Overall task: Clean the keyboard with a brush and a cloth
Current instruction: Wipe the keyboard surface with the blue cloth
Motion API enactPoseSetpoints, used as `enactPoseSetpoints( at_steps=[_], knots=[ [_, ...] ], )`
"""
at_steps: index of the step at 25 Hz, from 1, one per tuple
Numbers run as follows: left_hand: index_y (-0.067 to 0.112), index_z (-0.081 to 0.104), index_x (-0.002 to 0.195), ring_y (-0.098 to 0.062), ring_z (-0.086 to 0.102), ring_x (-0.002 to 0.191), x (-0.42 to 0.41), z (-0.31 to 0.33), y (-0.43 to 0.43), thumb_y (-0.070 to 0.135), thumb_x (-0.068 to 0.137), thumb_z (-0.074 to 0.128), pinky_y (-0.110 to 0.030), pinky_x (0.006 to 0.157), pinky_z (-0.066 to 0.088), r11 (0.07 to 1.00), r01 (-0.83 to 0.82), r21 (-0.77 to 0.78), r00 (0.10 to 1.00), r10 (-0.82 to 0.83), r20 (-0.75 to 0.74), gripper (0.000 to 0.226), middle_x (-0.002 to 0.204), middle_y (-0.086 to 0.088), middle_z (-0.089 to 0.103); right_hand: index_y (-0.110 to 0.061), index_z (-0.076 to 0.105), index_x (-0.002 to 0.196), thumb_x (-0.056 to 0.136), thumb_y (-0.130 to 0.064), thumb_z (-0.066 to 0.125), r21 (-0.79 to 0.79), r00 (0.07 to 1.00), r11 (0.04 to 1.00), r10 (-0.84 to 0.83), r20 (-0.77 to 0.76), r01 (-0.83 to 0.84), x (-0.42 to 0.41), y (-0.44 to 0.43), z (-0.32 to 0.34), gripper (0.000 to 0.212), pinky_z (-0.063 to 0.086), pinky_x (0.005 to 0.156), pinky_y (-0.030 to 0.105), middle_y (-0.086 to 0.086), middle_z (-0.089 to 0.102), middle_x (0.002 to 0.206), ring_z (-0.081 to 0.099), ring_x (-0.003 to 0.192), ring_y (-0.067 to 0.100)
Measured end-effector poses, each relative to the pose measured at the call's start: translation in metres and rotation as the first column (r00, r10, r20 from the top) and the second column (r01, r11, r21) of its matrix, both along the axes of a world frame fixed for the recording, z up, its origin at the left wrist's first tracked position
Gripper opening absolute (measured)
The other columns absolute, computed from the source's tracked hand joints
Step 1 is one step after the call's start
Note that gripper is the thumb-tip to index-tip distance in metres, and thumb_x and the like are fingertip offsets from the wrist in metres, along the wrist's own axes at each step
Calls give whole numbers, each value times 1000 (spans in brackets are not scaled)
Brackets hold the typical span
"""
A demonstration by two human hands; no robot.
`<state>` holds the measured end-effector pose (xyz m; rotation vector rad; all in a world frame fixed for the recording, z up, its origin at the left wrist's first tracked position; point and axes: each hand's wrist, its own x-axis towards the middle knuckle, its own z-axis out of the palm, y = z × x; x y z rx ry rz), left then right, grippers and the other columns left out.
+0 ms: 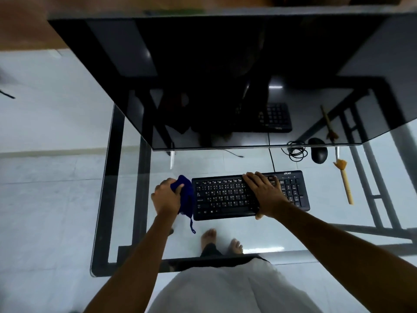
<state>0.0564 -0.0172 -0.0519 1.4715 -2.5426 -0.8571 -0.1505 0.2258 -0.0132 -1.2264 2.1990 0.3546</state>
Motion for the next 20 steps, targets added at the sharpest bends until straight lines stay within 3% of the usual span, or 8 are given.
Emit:
enactPoseSetpoints(
  at_steps=[3, 6, 10, 14, 20],
  knots=[
    [9, 67, 98, -25, 66, 81, 14, 4, 8, 27, 87, 66, -25, 68, 45, 997, 32, 67, 980, -19, -196, 21, 89, -8, 72, -24, -18, 149, 54, -45, 89, 0, 1000, 1000, -20, -4, 20, 13, -5, 0, 144, 3, 114, 67, 1, -5, 162, -5, 149, 25],
    [9, 67, 105, -21, 64, 91, 12, 13, 24, 25, 85, 69, -24, 77, 47, 989, 146, 18, 950, -135, -282, 26, 99, -7, 72, -24, -19, 149, 54, -45, 88, 11, 999, 1000, -29, -19, 29, 18, -8, 0, 145, 4, 114, 67, 0, -8, 162, -7, 149, 24],
    [14, 68, 106, -22, 61, 99, -17, 21, 38, 30, 86, 66, -33, 87, 46, 944, 327, -42, 920, -328, -216, 26, 105, -3, 71, -24, -20, 149, 54, -46, 88, 21, 999, 999, -27, -22, 27, 18, -7, 1, 145, 3, 114, 66, -1, -10, 162, -8, 149, 23],
    [17, 68, 108, -21, 60, 99, -50, 33, 68, 33, 88, 60, -34, 86, 41, 820, 570, -60, 805, -571, -160, 26, 108, 2, 70, -27, -19, 149, 53, -47, 88, 4, 1000, 1000, -24, -20, 24, 16, -4, 1, 145, 1, 113, 66, -2, -9, 162, -8, 149, 23],
    [18, 64, 104, -22, 65, 93, -30, 27, 29, 28, 84, 68, -38, 86, 52, 948, 318, -9, 944, -318, -85, 22, 104, -1, 70, -27, -20, 149, 53, -44, 89, -6, 998, 998, -55, -16, 55, 19, -2, -4, 146, 0, 111, 68, -3, -10, 162, -9, 148, 22]
  ],
)
